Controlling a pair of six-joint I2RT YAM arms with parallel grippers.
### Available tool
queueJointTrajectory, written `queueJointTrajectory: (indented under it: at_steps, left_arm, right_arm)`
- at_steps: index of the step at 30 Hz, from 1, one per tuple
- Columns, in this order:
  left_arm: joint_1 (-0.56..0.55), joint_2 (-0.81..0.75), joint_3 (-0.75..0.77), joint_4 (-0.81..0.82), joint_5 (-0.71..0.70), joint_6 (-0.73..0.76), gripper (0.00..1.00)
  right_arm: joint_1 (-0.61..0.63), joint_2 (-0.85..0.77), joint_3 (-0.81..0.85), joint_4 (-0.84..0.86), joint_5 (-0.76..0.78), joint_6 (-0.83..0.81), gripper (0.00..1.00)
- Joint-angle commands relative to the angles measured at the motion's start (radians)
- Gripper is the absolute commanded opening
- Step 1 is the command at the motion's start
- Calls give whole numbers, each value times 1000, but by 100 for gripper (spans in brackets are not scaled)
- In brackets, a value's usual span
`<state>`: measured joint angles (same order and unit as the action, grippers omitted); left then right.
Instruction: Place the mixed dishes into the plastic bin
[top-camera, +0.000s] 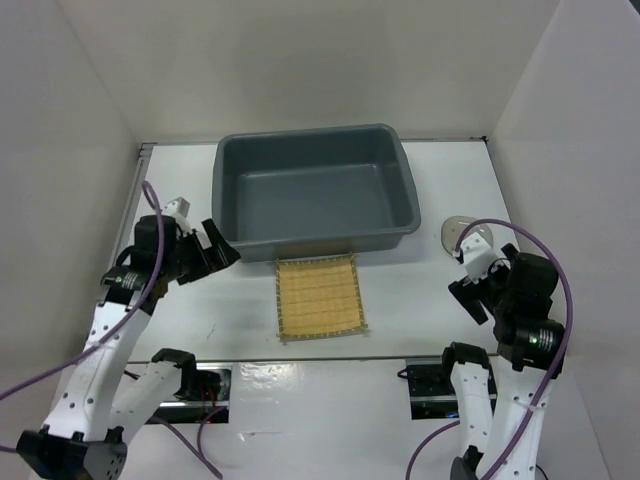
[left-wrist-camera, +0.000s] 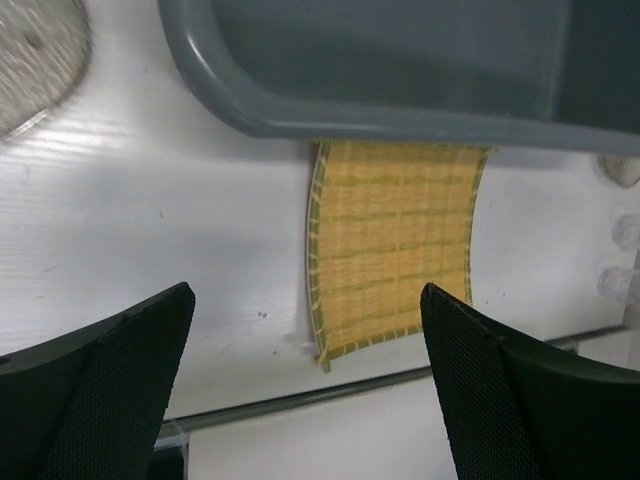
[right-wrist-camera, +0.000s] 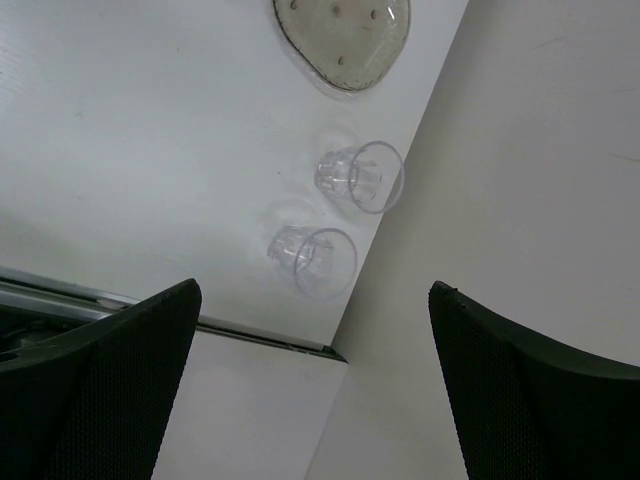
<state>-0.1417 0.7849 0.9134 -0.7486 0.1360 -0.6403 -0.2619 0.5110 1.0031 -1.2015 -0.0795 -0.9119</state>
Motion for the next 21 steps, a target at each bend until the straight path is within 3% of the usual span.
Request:
queueJointTrajectory:
  at_steps: [1,5,9,15,16,19,20,21]
  left_arm:
    - [-47,1,-45,72,53,-85,100]
    - [-128,105,-146,267,183,-179,100]
    - [-286,186,-98,275,-39,-205,100]
    - [-430,457,-88,290,-93,-243,100]
    - [-453,485,-88,299,-105,-258,100]
    - [-493,536,-107,368,-84,-259,100]
    - [-493,548,-117,379,-84,-259,100]
    - [-493,538,-117,379,-84,-278,100]
  right_arm:
    - [-8,3,-8,71,35,-28,99]
    - [-8,-77,-40,152,35,-87,99]
    - [-17,-149,-75,264,12,-142,99]
    - [-17,9,51,287,-198,-126,99]
    - [-17,73,69,272,-269,-163,93]
    - [-17,171,141,261,-350,-124,54]
    - [-17,231,166,261,-361,-111,30]
    - [-17,262,178,261,-376,-111,21]
